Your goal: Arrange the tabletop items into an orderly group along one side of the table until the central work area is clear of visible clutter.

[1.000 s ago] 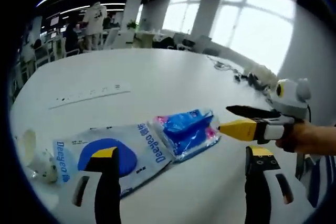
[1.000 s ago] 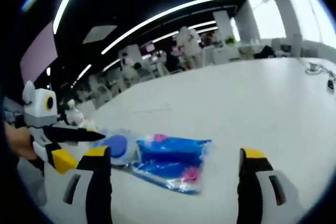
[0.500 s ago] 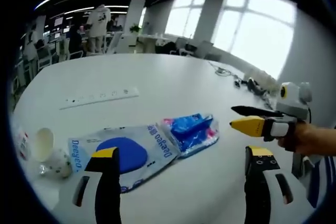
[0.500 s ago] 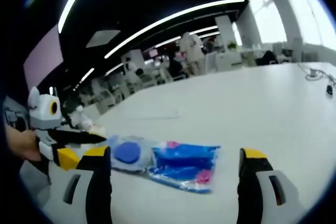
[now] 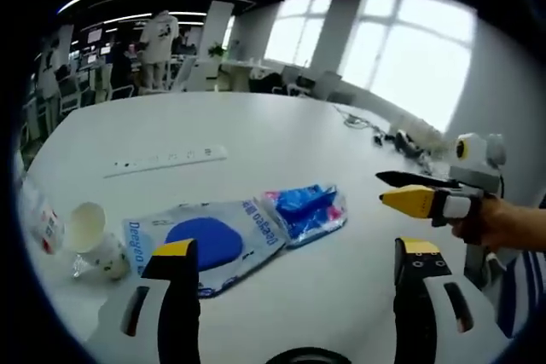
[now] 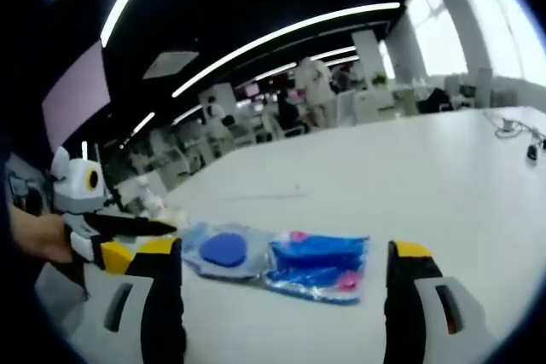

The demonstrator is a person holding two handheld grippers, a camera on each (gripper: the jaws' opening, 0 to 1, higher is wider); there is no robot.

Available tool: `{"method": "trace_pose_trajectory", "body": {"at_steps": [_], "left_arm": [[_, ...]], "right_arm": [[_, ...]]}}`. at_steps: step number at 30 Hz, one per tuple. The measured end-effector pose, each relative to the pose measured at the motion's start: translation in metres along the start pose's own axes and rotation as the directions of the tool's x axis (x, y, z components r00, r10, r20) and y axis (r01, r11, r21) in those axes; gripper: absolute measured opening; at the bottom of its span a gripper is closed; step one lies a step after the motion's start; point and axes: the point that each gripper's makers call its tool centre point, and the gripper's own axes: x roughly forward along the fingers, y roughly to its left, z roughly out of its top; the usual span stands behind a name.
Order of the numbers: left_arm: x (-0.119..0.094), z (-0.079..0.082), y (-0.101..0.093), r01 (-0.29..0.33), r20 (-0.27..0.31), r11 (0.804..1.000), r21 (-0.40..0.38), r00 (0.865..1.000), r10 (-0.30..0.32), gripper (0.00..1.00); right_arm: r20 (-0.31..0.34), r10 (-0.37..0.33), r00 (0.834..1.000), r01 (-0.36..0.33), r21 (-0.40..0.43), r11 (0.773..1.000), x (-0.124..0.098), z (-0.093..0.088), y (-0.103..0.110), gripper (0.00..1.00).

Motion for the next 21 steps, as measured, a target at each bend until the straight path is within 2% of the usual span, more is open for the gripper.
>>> {"method": "trace_pose_trajectory", "body": {"at_steps": [10,21], "left_arm": [[-0.023,-0.010,0.013,-0.016,0.001,1.000,-0.015,1.000,0.016,0.92],[-0.042,-0.007,0.028,-0.020,0.012,0.999,-0.025,1.000,0.021,0.90]], "right_arm": [[-0.008,0.012,1.000,-0.012,0.002,1.000,-0.005,-0.007,0.025,0.95],[-0.010,0.035,0.999,-0.035,0.025,0.999,0.000,-0.006,0.048,0.90]]}}
